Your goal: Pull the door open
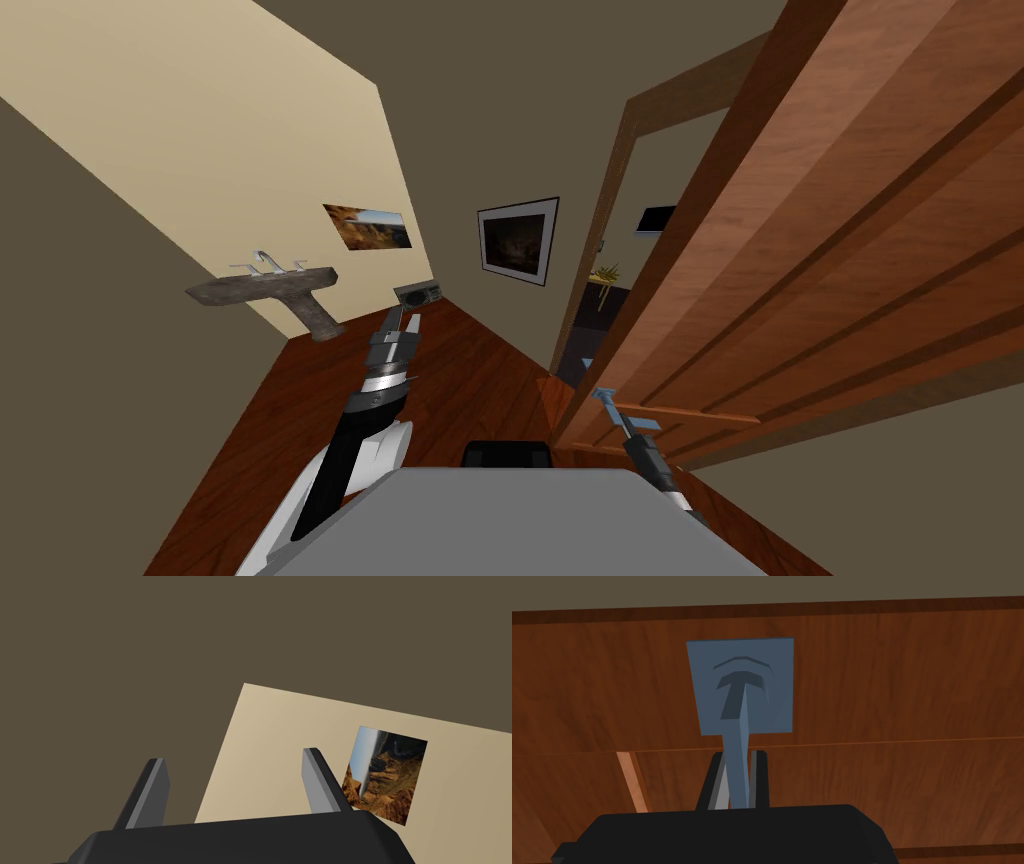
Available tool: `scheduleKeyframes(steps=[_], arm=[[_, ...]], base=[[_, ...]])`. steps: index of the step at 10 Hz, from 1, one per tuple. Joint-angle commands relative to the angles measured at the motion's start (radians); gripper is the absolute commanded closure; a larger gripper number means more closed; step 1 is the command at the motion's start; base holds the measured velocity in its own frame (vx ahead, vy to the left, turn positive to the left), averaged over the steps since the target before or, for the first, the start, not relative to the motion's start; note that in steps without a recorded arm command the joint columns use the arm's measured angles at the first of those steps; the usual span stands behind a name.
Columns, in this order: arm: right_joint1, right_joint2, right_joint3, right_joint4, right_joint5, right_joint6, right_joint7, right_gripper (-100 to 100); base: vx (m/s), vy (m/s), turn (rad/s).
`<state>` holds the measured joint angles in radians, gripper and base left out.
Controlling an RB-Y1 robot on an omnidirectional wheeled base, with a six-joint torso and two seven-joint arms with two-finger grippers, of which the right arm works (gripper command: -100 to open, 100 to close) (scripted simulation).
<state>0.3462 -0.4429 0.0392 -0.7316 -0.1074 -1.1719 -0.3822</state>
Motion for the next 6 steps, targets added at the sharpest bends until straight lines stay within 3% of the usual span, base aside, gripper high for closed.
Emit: scheduleKeyframes(steps=[1, 6], arm=[[0.000, 0.000, 0.000, 0.000, 0.000, 0.000, 0.000, 100], [-0.005, -0.015, 0.015, 0.043, 0.007, -0.046, -0.017, 100]], base=[[-0.104, -0.010, 0.012], [-0.219, -0.051, 0.169]])
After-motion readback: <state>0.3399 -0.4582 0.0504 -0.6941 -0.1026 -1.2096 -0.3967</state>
